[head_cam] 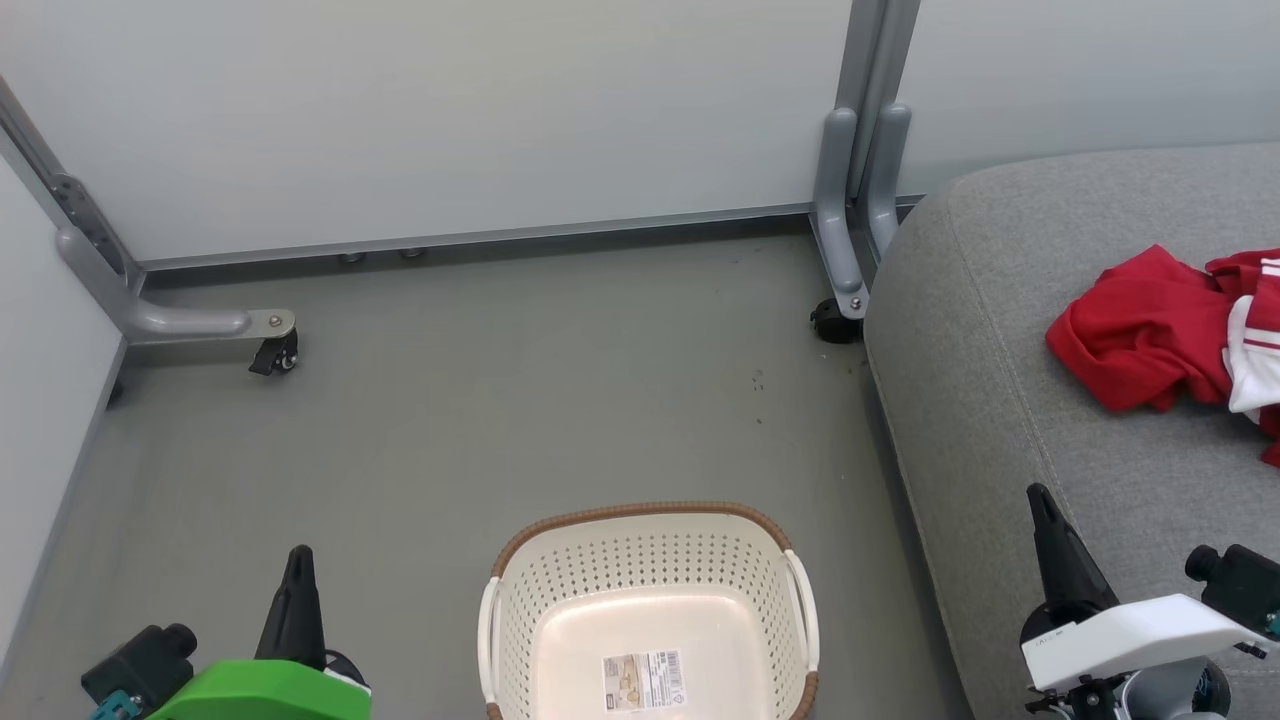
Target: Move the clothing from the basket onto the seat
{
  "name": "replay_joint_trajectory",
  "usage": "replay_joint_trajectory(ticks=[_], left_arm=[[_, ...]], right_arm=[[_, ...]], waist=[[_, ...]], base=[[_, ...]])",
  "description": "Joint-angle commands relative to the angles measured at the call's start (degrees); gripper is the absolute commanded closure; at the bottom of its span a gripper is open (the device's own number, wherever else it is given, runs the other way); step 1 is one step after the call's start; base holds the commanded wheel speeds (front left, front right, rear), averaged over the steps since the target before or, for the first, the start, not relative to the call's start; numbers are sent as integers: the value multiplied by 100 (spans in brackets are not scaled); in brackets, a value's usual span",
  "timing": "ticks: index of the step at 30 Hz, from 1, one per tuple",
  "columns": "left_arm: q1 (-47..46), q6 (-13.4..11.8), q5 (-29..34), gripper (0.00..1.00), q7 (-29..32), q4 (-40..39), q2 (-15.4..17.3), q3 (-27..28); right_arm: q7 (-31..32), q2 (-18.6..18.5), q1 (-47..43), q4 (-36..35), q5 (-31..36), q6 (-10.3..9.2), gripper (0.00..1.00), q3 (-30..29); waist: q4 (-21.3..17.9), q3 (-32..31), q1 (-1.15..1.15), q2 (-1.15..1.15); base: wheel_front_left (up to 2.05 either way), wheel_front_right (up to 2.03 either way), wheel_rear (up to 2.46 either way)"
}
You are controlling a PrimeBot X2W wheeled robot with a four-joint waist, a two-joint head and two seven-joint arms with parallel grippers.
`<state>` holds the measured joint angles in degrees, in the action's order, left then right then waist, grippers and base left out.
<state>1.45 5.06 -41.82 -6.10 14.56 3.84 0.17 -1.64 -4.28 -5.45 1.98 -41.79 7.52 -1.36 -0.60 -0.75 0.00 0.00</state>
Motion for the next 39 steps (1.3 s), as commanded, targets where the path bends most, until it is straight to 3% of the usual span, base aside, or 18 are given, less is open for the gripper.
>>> replay_joint_trajectory(ticks=[1,39], left_arm=[[-190,38,-205,100,41,-89,-4,60],[-529,153,-2749,100,690,-79,-46,372]], right_arm=[[16,-39,153,-9,-222,-1,100,-10],[300,-80,692,618,-2899,-1,100,-108]], waist=[[1,2,0,0],[26,41,0,0]], base=[[0,0,0],[0,0,0]])
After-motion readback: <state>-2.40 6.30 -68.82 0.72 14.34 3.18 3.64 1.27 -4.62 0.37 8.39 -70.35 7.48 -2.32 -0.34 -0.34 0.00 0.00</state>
